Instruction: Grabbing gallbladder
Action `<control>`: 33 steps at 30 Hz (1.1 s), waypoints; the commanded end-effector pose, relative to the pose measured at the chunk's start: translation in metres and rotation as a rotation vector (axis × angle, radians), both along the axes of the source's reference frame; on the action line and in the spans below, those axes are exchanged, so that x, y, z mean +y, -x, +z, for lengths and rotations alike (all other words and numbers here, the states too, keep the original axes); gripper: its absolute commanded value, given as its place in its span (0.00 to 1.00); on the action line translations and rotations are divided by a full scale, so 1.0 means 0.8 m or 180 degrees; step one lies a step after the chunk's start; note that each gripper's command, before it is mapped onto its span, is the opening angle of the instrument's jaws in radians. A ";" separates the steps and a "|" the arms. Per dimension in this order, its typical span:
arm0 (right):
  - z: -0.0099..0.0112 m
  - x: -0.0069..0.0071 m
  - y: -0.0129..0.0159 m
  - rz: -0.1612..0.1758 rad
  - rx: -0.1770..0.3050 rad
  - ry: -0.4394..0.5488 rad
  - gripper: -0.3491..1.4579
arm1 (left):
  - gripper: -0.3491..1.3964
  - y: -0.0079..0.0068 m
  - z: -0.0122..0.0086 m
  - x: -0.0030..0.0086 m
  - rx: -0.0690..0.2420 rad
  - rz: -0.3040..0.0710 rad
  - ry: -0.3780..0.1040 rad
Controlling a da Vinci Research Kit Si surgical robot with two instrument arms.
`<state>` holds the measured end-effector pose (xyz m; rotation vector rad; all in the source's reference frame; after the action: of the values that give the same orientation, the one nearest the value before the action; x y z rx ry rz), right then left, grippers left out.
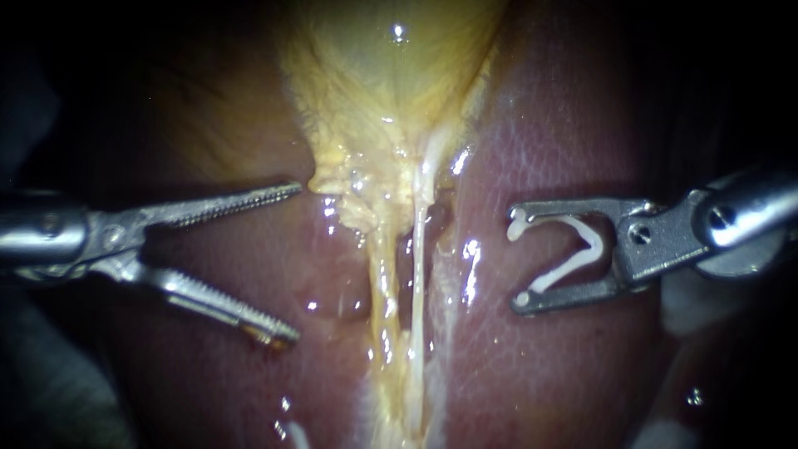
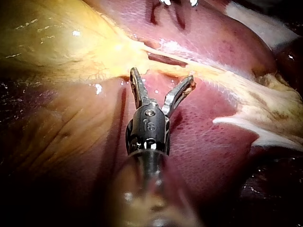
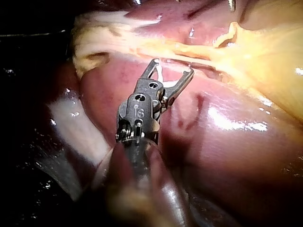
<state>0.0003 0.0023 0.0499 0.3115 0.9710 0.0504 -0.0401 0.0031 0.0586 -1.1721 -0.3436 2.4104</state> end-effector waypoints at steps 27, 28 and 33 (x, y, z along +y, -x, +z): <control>-0.0001 0.0000 0.0005 -0.0007 0.0004 0.0000 0.47 | 0.57 0.0041 0.0060 0.0090 0.0357 0.0090 -0.0133; -0.0001 0.0000 0.0005 -0.0007 0.0004 0.0000 0.47 | 0.55 0.0042 0.0062 0.0091 0.0360 0.0064 -0.0160; -0.0001 0.0000 0.0005 -0.0007 0.0004 0.0000 0.47 | 0.48 0.0043 0.0071 0.0096 0.0410 0.0055 -0.0214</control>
<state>-0.0002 0.0023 0.0498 0.3126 0.9721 0.0481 -0.0435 0.0108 0.0643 -0.9806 -0.3957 2.4503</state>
